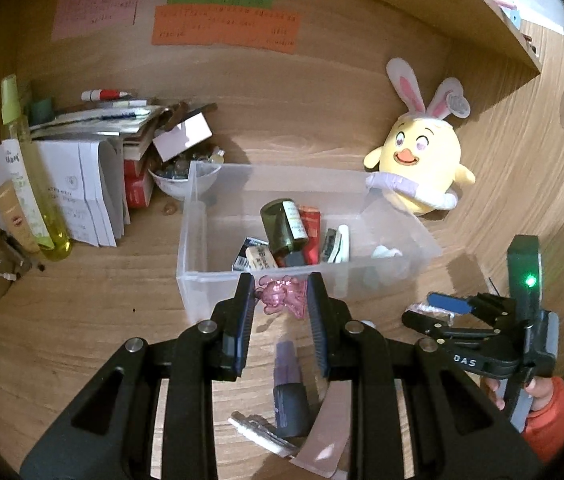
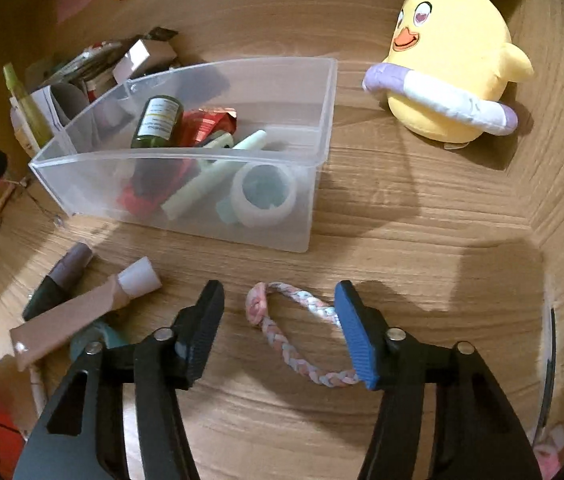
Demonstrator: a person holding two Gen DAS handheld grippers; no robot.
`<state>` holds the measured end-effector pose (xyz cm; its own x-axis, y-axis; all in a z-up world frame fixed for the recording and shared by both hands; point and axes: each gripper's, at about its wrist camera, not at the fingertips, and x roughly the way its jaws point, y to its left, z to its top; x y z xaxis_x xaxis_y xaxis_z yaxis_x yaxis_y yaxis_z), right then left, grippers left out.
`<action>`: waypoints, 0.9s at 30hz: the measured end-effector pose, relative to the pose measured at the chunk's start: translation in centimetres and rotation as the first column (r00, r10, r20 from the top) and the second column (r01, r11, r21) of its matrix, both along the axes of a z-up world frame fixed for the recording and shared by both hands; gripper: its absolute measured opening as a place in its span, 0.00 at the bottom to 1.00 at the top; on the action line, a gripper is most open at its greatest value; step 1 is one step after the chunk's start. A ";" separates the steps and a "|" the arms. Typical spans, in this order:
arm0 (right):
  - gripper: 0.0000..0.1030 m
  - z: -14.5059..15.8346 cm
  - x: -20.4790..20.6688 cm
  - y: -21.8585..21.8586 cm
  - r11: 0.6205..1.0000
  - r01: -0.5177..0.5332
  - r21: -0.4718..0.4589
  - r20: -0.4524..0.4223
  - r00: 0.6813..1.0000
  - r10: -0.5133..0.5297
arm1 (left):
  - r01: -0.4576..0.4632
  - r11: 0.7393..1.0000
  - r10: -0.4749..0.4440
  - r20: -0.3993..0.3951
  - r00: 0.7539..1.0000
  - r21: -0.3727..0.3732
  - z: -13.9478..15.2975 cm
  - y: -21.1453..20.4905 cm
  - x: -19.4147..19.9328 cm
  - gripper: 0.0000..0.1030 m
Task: Organize objects
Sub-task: 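Grasp the braided hair tie with the right tool while the left tool lifts the clip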
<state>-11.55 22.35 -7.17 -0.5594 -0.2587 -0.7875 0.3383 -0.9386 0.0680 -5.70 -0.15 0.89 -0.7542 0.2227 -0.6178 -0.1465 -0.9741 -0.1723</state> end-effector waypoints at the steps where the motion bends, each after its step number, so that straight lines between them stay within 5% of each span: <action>1: 0.37 -0.1 -0.1 0.1 1.000 -0.006 -0.005 0.009 1.000 0.006 | 0.000 1.000 0.000 -0.005 1.000 0.000 0.2 0.0 0.0 0.25; 6: 0.16 -0.3 0.1 0.1 1.000 -0.019 0.020 -0.009 1.000 0.019 | 0.001 1.000 -0.001 -0.032 0.999 -0.003 1.2 0.4 -0.3 0.25; 13: 0.14 0.9 0.9 0.9 0.999 -0.011 -0.049 -0.036 0.999 0.010 | -0.001 1.000 0.001 -0.052 0.999 0.003 2.4 0.8 -0.8 0.25; 27: 0.14 10.6 1.8 0.4 0.983 -0.092 -0.159 -0.275 0.960 0.046 | -0.005 1.000 0.007 -0.109 0.994 0.020 5.2 0.6 -2.3 0.25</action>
<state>-9.75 22.75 3.45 -0.7207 -0.4203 -0.5513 0.4295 -0.8949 0.1207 -7.97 0.46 6.05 -0.8184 0.2288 -0.5272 -0.1592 -0.9717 -0.1745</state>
